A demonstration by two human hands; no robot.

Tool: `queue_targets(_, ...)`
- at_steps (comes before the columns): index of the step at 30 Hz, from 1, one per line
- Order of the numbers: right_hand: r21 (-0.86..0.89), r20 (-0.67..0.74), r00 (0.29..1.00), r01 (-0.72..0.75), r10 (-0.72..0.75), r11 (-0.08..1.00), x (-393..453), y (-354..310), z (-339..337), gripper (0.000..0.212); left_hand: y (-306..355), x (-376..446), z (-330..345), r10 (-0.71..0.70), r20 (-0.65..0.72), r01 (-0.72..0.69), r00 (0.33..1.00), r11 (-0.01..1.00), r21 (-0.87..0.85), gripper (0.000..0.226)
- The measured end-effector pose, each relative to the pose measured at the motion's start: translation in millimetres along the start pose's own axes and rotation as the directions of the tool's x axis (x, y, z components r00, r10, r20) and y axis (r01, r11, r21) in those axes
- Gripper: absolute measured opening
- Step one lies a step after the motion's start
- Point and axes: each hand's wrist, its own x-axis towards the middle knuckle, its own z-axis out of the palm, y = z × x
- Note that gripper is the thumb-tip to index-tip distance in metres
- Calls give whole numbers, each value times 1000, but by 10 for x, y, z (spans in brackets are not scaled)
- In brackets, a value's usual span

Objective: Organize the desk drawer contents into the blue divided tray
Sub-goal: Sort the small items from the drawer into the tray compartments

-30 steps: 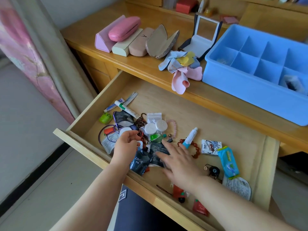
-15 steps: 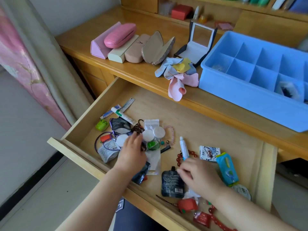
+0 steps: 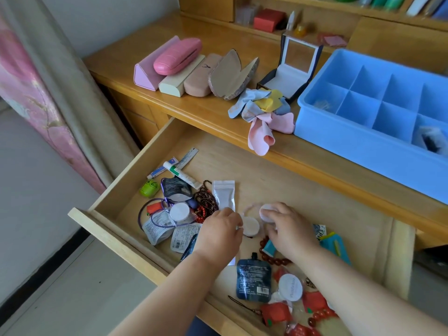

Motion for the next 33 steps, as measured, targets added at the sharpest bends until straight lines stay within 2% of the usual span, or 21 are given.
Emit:
queue_targets(2,-88,-19,1000,24,-25,996,-99,14,-31,28,20,47,52,34,73,-33,997,999,-20,39)
queue_targets(4,-162,-22,999,32,-36,986,-215,45,-42,21,89,69,130,84,197,-103,977,991,89,46)
queue_targets(6,-212,7,1000,0,1,977,-298,80,-56,22,157,81,187,129,243,-188,961,953,237,38)
queue_targets(7,-208,19,999,-22,26,978,-311,101,-47,21,168,91,203,134,234,-192,963,950,246,33)
queue_targets(8,-196,30,999,-38,45,980,-306,124,-33,20,171,94,206,126,207,-166,970,968,189,29)
queue_targets(10,-185,33,998,-40,47,982,-257,147,-39,20,155,88,183,54,120,-47,991,997,-66,21)
queue_targets(12,-145,4,997,-75,76,987,-205,156,-60,26,157,73,115,-99,87,122,991,942,-314,21)
queue_targets(13,-99,-12,993,-114,114,989,-183,168,-82,31,161,53,78,-205,123,239,971,847,-476,22)
queue_targets(15,74,-33,973,-225,228,971,-163,210,-147,38,189,10,7,-341,283,426,896,486,-763,22)
queue_targets(16,234,-20,953,-289,302,928,-164,225,-188,39,201,-10,-20,-364,350,468,863,318,-825,22)
queue_targets(17,435,16,929,-340,370,834,-165,237,-228,37,215,-28,-41,-373,398,490,838,195,-850,23)
queue_targets(19,776,123,887,-366,446,514,-181,224,-316,32,280,-63,-69,-364,468,514,805,35,-857,25)
queue_targets(22,946,277,876,-320,396,47,-287,142,-426,34,507,-85,-113,-257,550,557,794,-54,-829,31)
queue_targets(23,953,298,890,-300,344,-48,-334,107,-461,35,604,-97,-134,-209,567,568,797,-58,-821,32)
queue_targets(24,955,295,908,-285,296,-78,-384,69,-489,36,703,-108,-145,-162,562,563,811,-43,-825,30)
queue_targets(25,961,277,925,-272,259,-58,-438,30,-520,37,785,-118,-145,-145,533,540,834,11,-842,24)
queue_targets(28,948,221,948,-264,231,177,-554,-18,-612,42,905,-95,-164,-253,361,429,898,312,-848,11)
queue_targets(29,941,215,951,-263,225,213,-581,-5,-645,41,918,-74,-182,-277,292,386,915,399,-831,12)
queue_targets(30,944,214,952,-258,217,205,-607,19,-680,37,924,-52,-201,-273,231,338,934,470,-815,20)
queue_targets(33,959,242,946,-266,217,93,-685,94,-735,26,984,-19,-246,-155,123,194,980,645,-739,53)
